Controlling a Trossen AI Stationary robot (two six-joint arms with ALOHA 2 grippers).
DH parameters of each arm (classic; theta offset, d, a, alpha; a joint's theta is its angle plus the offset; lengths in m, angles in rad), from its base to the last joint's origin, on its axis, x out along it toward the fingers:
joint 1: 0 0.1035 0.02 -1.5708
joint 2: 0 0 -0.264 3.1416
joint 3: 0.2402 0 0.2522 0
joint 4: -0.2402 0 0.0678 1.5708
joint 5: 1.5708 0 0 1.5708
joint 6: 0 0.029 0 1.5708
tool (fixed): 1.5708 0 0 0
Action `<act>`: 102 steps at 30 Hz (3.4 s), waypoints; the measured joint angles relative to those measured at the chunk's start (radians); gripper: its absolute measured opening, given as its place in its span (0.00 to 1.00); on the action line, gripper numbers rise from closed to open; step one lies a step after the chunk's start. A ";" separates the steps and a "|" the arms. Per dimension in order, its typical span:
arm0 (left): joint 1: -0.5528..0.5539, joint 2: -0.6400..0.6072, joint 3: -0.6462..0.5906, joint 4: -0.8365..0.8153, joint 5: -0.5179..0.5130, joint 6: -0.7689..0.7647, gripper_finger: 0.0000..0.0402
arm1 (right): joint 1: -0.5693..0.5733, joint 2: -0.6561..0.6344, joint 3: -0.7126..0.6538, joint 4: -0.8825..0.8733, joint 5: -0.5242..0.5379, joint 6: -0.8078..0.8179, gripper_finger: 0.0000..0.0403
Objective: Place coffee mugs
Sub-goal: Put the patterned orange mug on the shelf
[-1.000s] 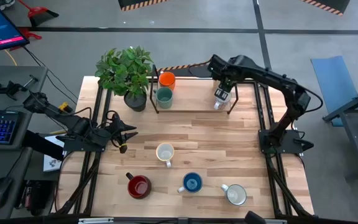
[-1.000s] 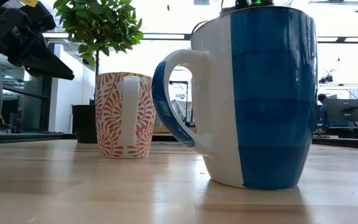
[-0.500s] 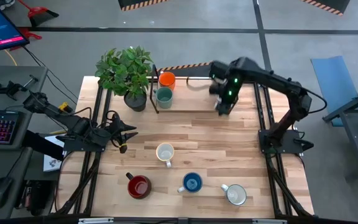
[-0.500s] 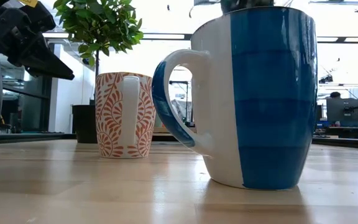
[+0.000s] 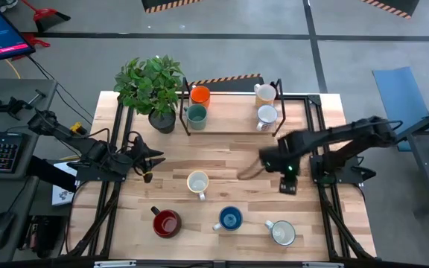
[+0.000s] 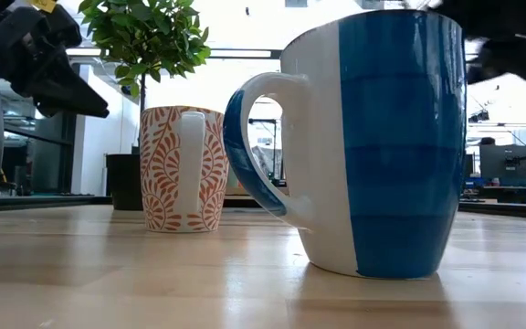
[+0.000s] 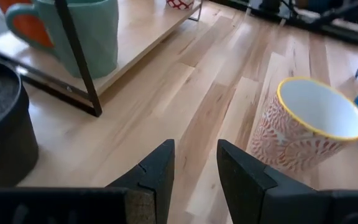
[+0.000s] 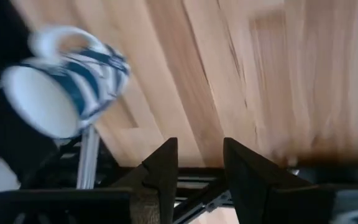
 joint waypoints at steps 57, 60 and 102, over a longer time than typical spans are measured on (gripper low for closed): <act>0.256 1.036 0.718 -0.119 0.559 0.365 0.27 | 0.509 -0.472 -0.319 0.219 0.616 0.627 0.18; 0.256 1.029 0.717 -0.090 0.555 0.366 0.27 | 0.509 -0.472 -0.319 0.219 0.616 0.610 0.18; 0.271 1.012 0.716 -0.060 0.466 0.551 0.27 | 0.509 -0.471 -0.319 0.218 0.612 0.569 0.18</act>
